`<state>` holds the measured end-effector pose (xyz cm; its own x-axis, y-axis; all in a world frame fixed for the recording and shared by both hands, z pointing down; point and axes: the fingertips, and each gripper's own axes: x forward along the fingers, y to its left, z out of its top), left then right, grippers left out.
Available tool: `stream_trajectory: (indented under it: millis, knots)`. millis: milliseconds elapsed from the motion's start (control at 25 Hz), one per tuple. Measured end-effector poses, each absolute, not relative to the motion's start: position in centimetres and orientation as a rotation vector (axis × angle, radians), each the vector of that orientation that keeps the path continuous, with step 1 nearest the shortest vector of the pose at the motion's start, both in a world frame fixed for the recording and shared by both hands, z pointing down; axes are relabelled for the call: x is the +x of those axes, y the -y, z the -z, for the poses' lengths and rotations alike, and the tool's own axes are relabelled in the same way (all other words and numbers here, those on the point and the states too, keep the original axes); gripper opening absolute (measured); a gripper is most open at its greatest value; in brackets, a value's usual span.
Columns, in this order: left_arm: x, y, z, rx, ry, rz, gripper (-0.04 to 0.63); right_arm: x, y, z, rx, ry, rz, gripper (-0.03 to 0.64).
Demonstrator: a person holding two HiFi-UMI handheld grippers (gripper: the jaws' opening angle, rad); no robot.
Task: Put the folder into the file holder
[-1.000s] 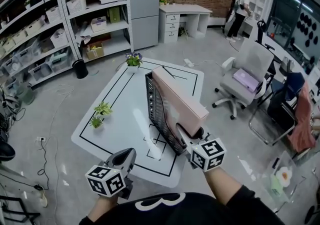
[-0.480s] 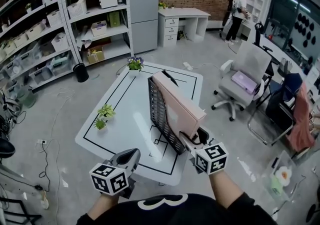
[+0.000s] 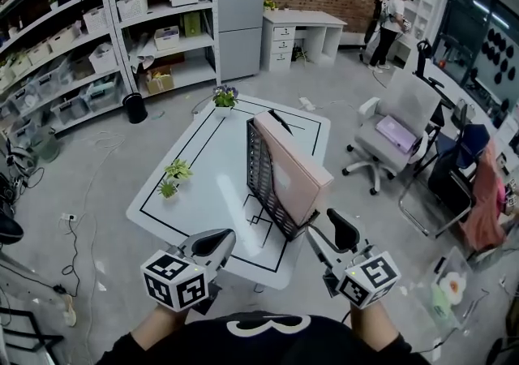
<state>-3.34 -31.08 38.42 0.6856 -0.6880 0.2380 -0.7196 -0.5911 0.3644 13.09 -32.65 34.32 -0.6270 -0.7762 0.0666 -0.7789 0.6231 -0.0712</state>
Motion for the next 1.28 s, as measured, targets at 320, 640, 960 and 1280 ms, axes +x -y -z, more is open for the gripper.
stream_trajectory:
  millis: [320, 640, 960, 1280]
  knots:
    - [-3.3, 27.4, -36.7, 2.511, 1.065, -0.061, 0.006, 7.4, 27.5, -36.5, 1.023, 2.922, -0.298, 0.005]
    - [-3.8, 25.2, -36.7, 2.525, 1.053, -0.069, 0.006, 4.8, 25.5, -37.6, 0.951, 2.917, -0.426, 0.004]
    - [-3.8, 24.8, -36.7, 2.537, 1.051, -0.076, 0.006, 5.2, 25.1, -38.1, 0.994, 2.890, -0.451, 0.005]
    - [-3.9, 25.5, -36.5, 2.543, 1.065, -0.095, 0.006, 5.2, 25.7, -37.7, 0.981, 2.884, -0.444, 0.004]
